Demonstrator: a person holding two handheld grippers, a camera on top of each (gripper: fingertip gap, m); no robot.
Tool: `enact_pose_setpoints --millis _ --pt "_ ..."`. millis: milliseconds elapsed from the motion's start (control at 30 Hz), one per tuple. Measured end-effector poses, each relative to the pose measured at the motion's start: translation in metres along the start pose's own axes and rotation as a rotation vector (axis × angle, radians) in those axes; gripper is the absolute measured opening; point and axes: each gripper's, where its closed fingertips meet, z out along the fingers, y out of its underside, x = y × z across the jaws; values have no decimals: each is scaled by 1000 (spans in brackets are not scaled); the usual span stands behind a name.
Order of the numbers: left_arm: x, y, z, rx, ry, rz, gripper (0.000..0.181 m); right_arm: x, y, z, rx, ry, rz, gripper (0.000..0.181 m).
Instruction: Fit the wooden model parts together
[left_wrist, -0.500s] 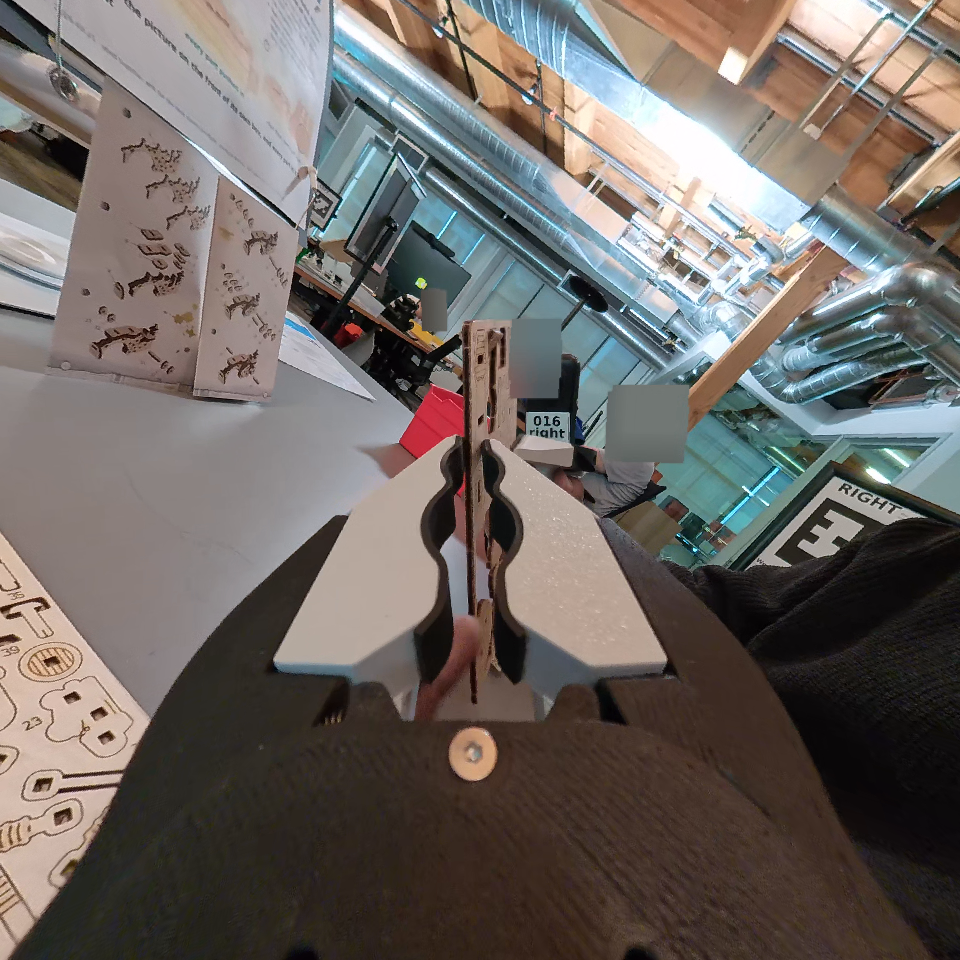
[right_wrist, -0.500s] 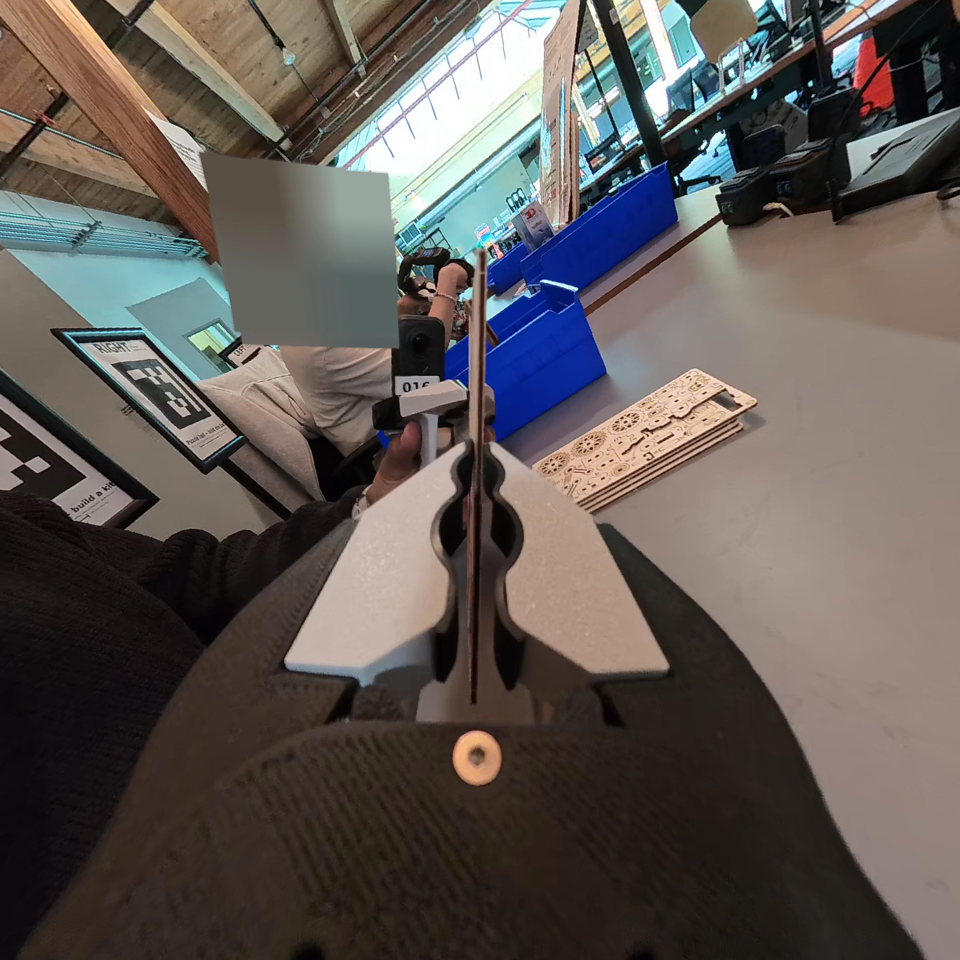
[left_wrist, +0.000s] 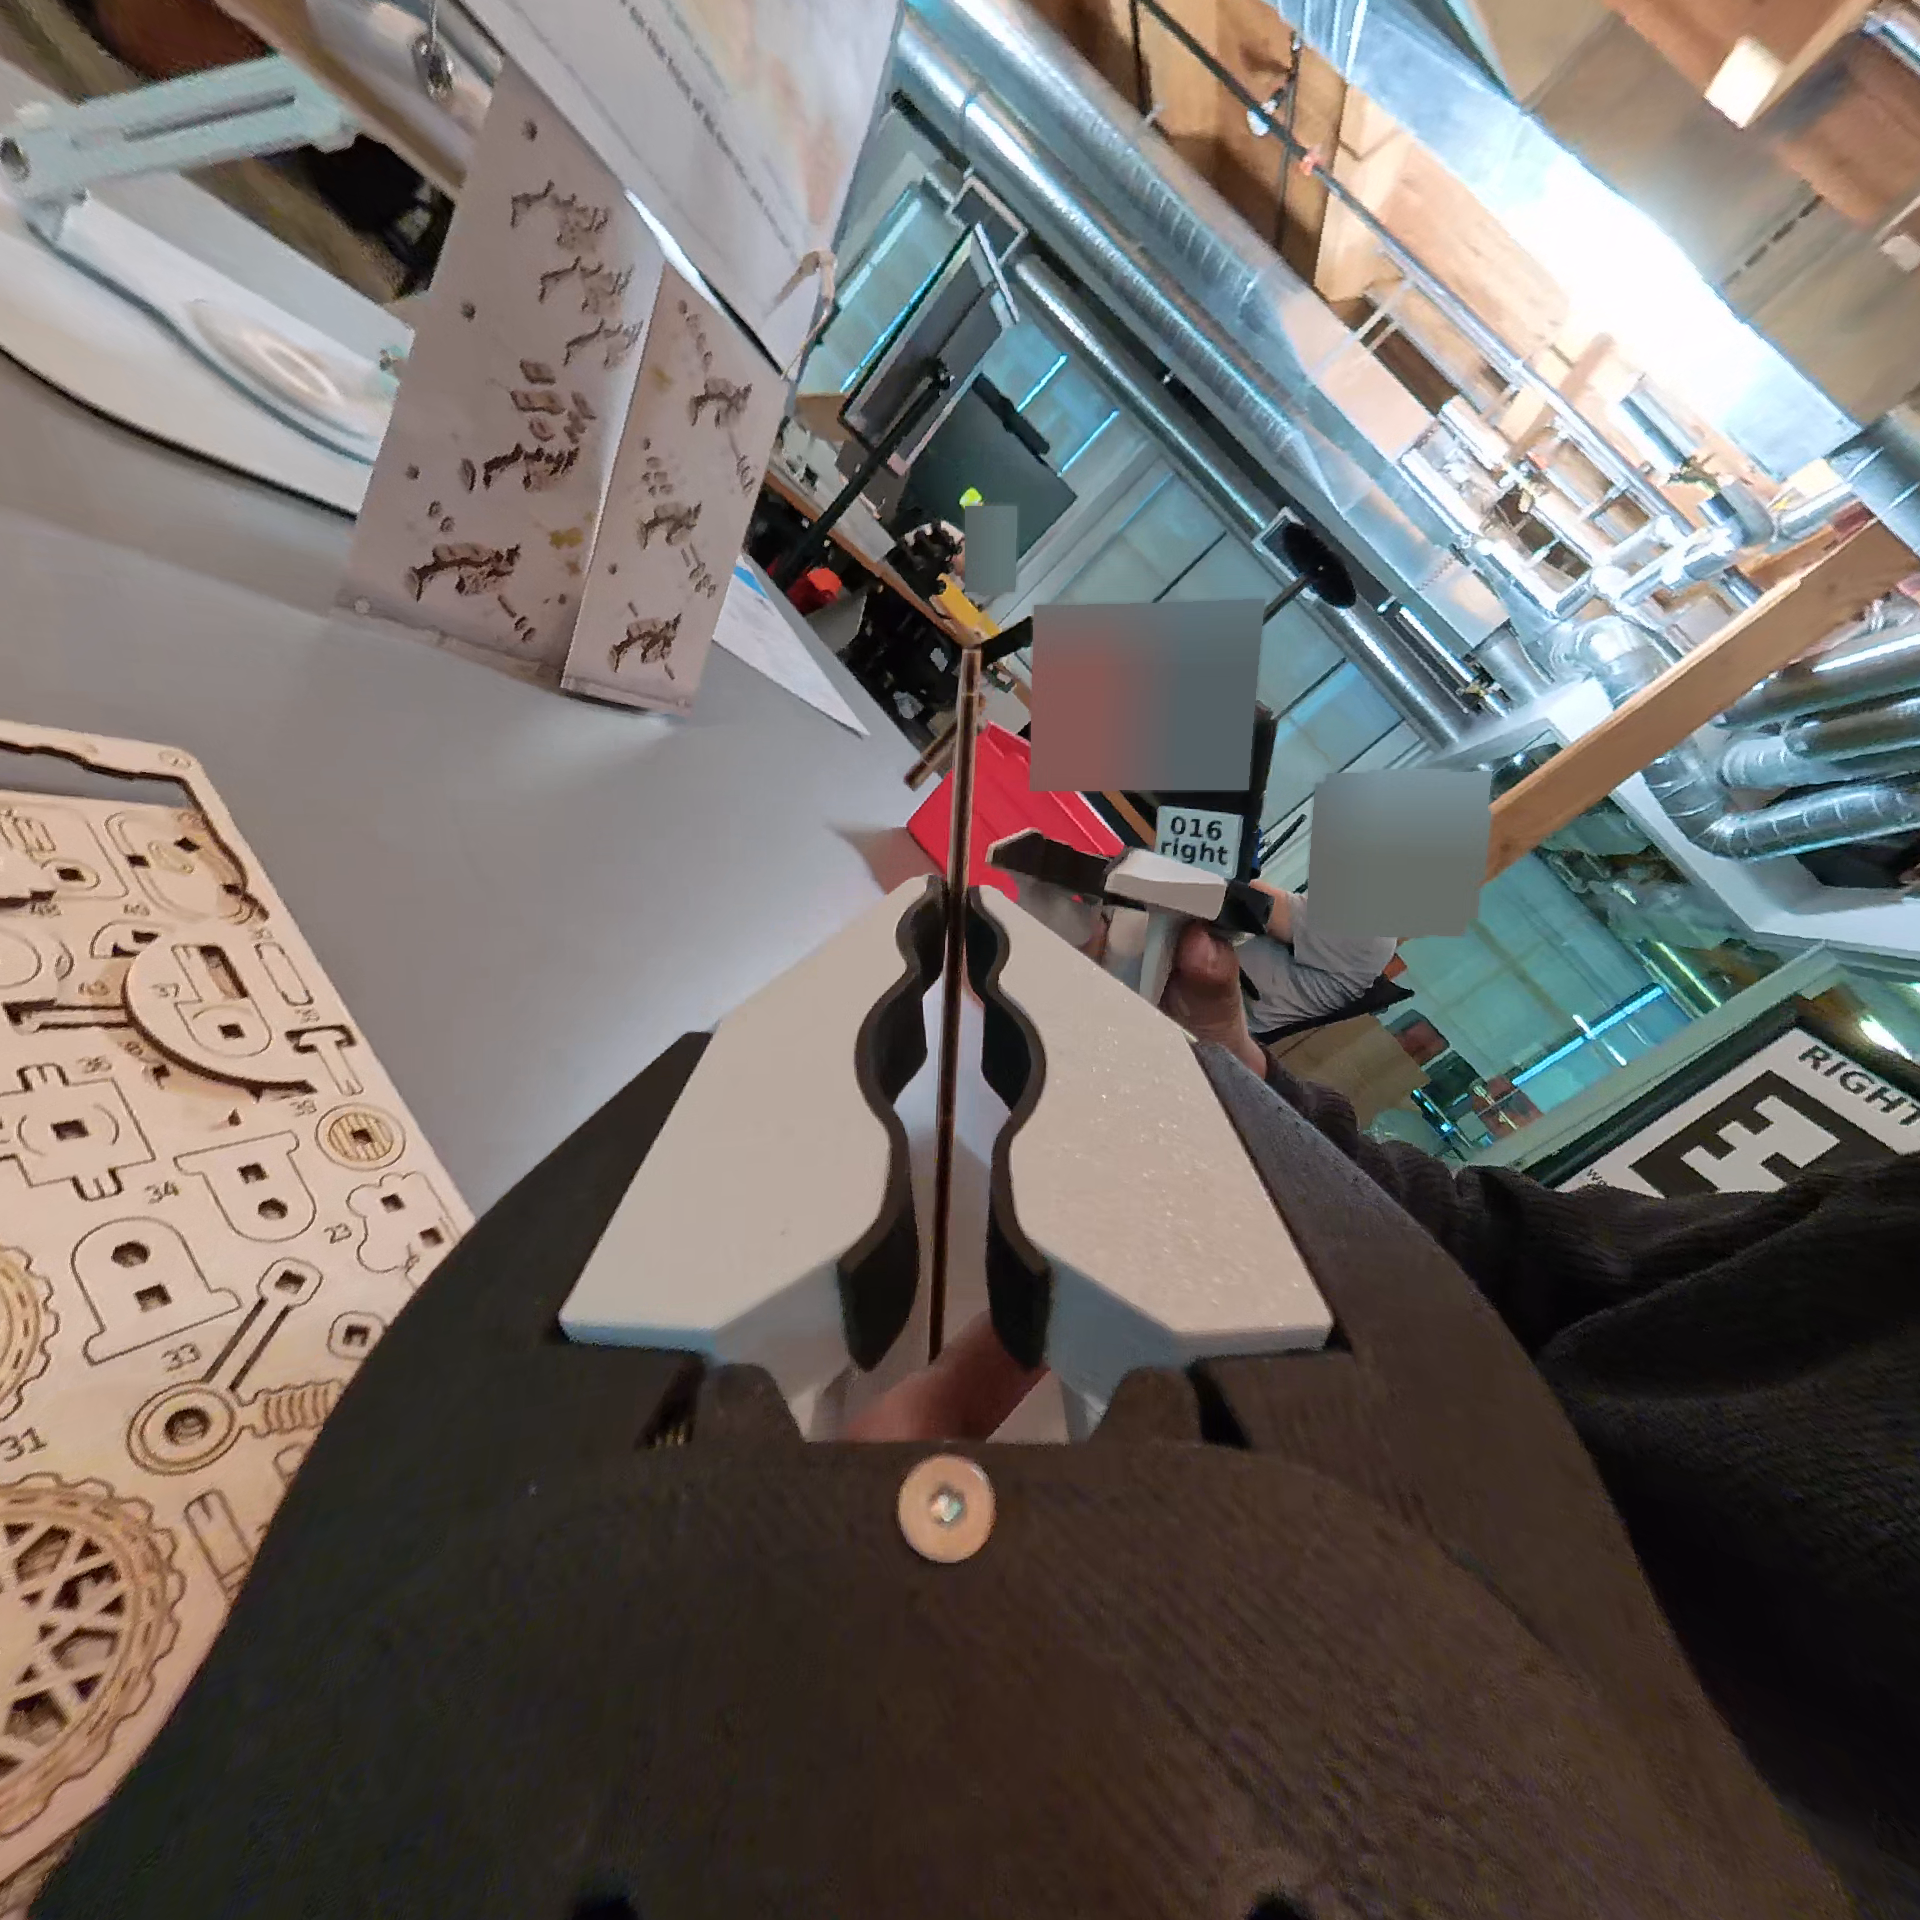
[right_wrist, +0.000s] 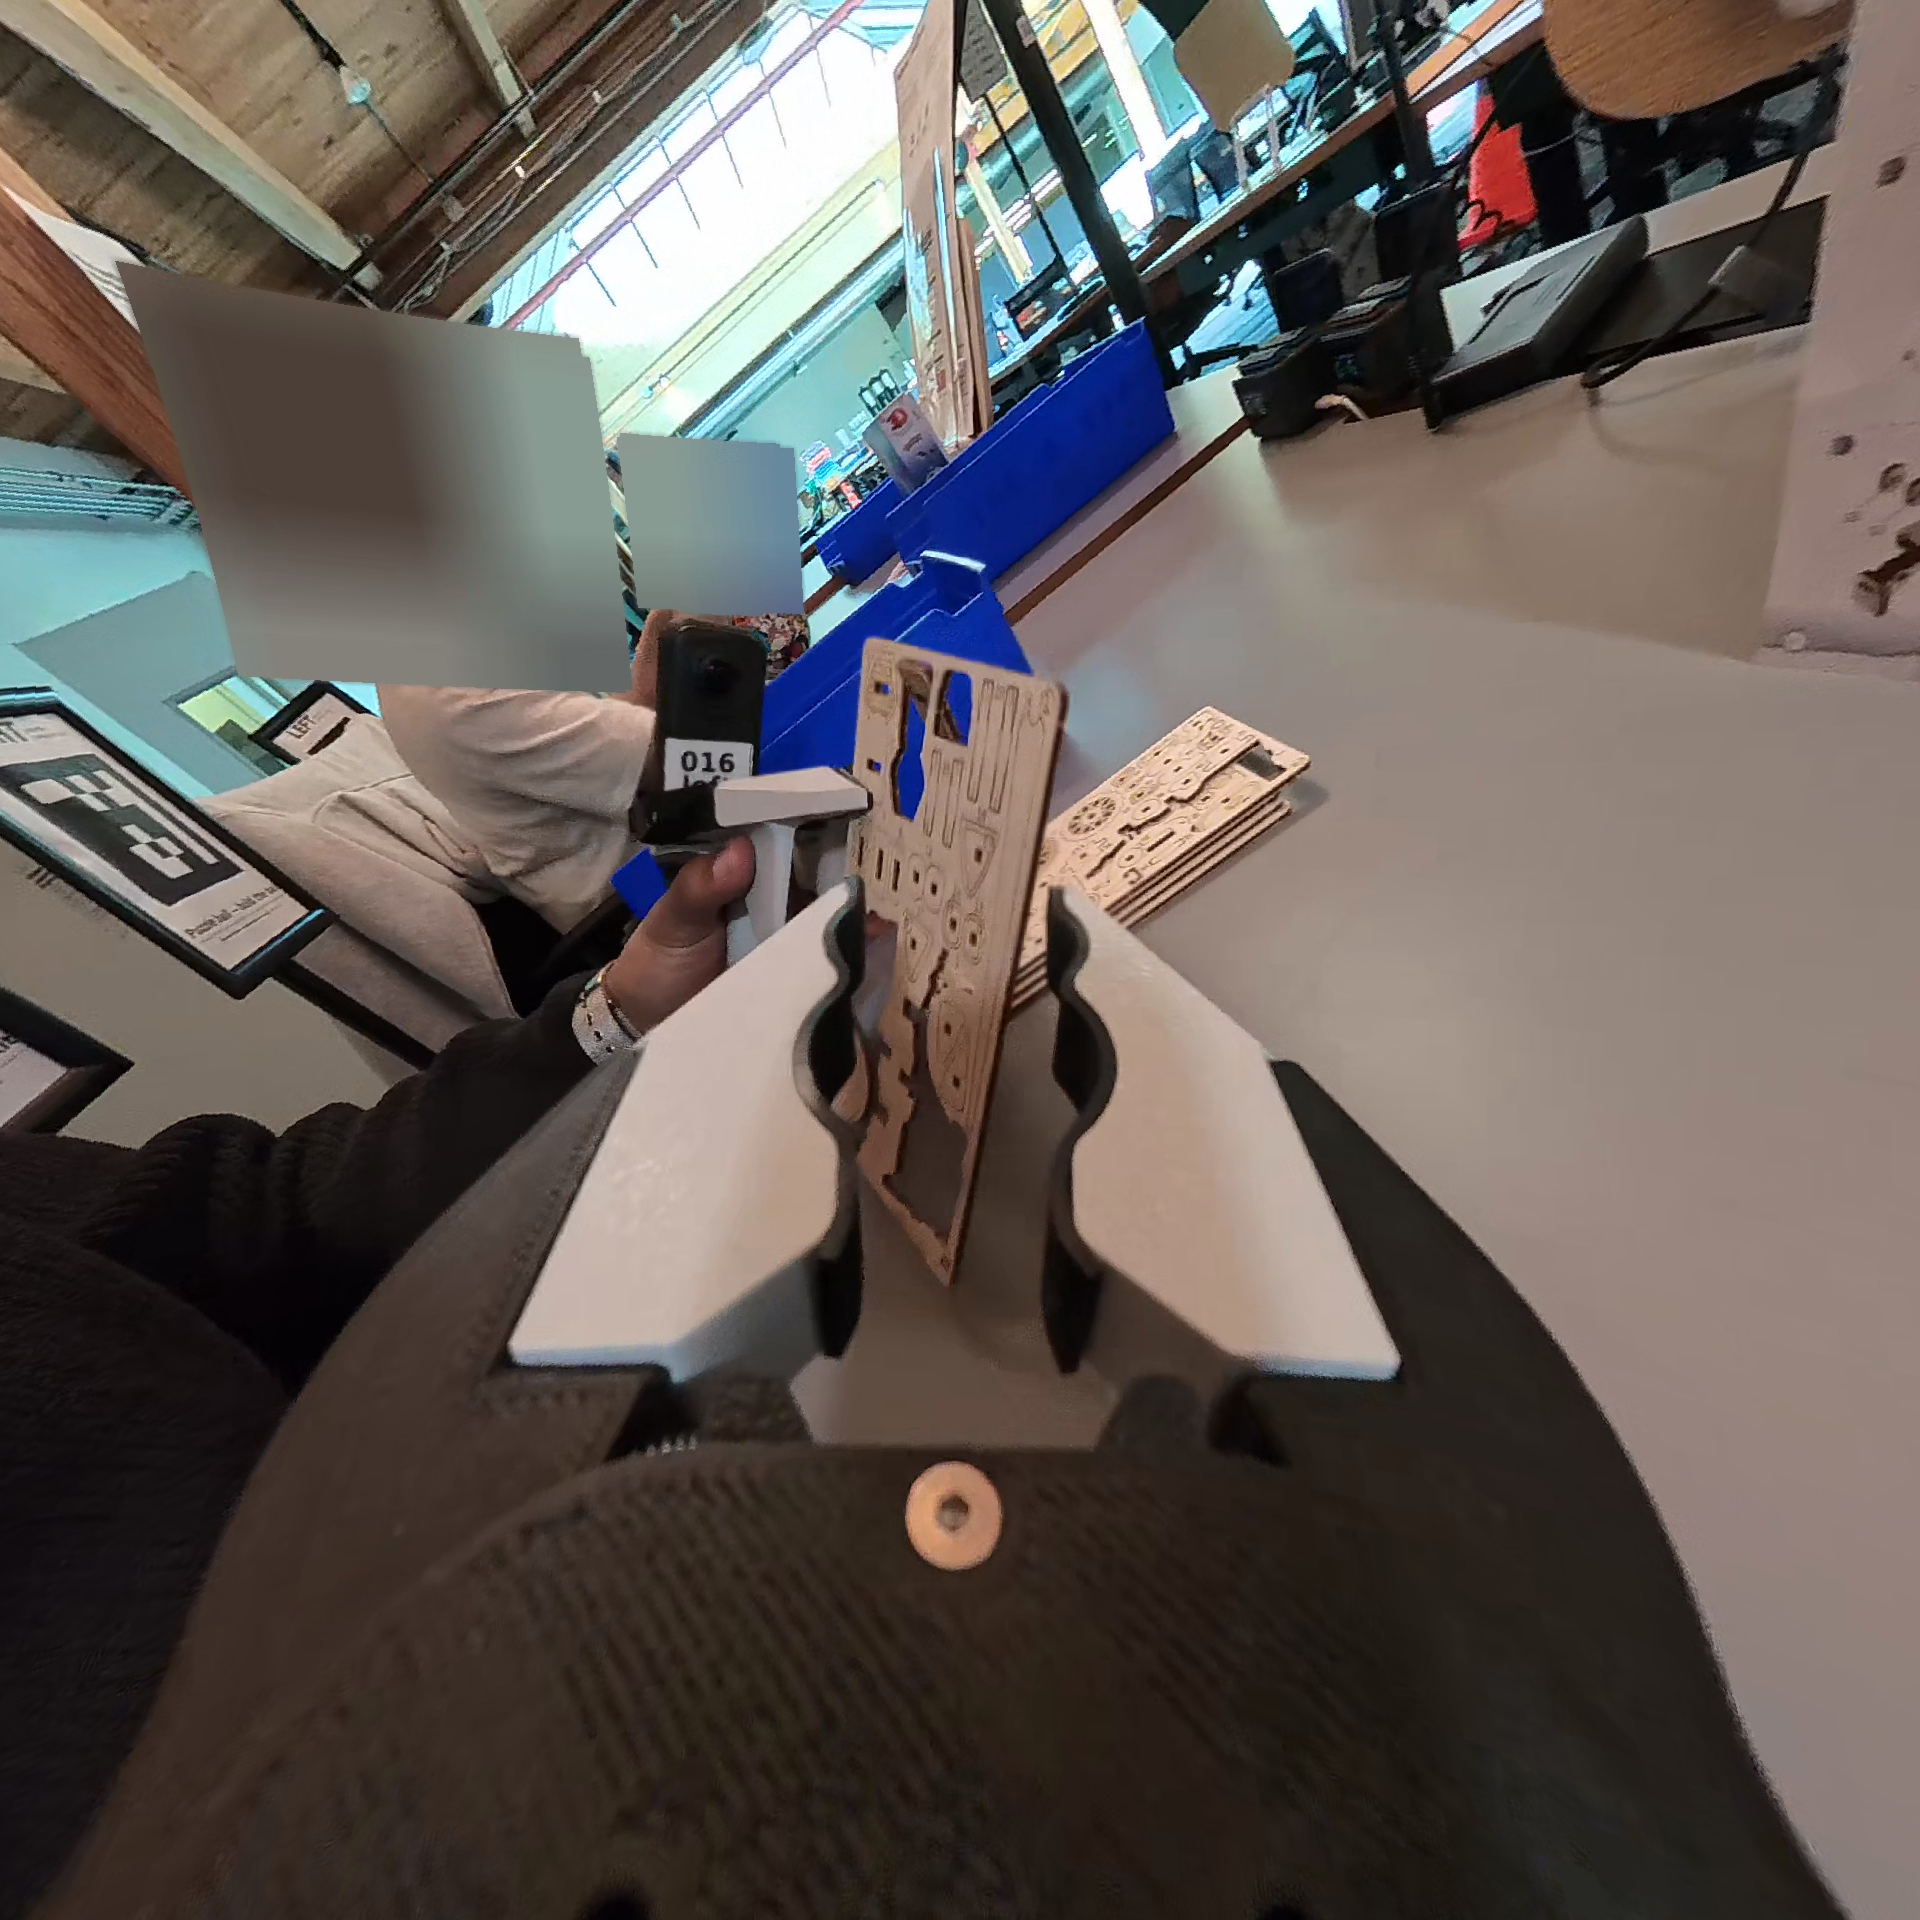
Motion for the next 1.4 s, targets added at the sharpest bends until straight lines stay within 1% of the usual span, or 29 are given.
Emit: enact_pose_setpoints --millis 200,400,667,800,867,900,967,1000,1067,1100,1133,1200,1233,1300,1400 --pt "-9 13 2 -87 -34 -13 0 8 -1 -4 -6 48 -55 34" --pt "-19 29 4 -182 -55 -65 0 10 6 -2 -44 80 -125 32" --pt "-25 38 5 -221 -65 -99 1 12 16 2 -103 119 -224 32" --pt "-23 44 9 -250 -53 -88 1 12 7 7 -136 156 -319 33" --pt "-19 47 12 -262 -45 -71 1 10 2 13 -177 180 -377 34" --pt "-17 47 13 -265 -39 -61 1 10 4 18 -219 193 -400 38" --pt "-12 49 15 -273 -17 -43 1 13 16 29 -342 216 -446 49" --pt "-8 50 16 -280 1 -37 1 16 21 34 -395 235 -486 52" --pt "-2 54 17 -305 26 -16 1 22 25 41 -463 262 -581 55" --pt "-3 56 17 -318 15 4 1 22 27 43 -484 251 -601 53" --pt "-3 58 17 -332 16 23 2 19 30 44 -508 221 -588 51" --pt "1 61 18 -352 31 42 2 12 40 44 -567 140 -490 52" --pt "1 63 18 -356 34 50 3 10 44 44 -585 111 -436 50" --pt "0 65 19 -367 29 64 3 11 51 44 -605 85 -368 42" --pt "-5 66 18 -380 3 80 4 14 54 45 -597 65 -332 32"
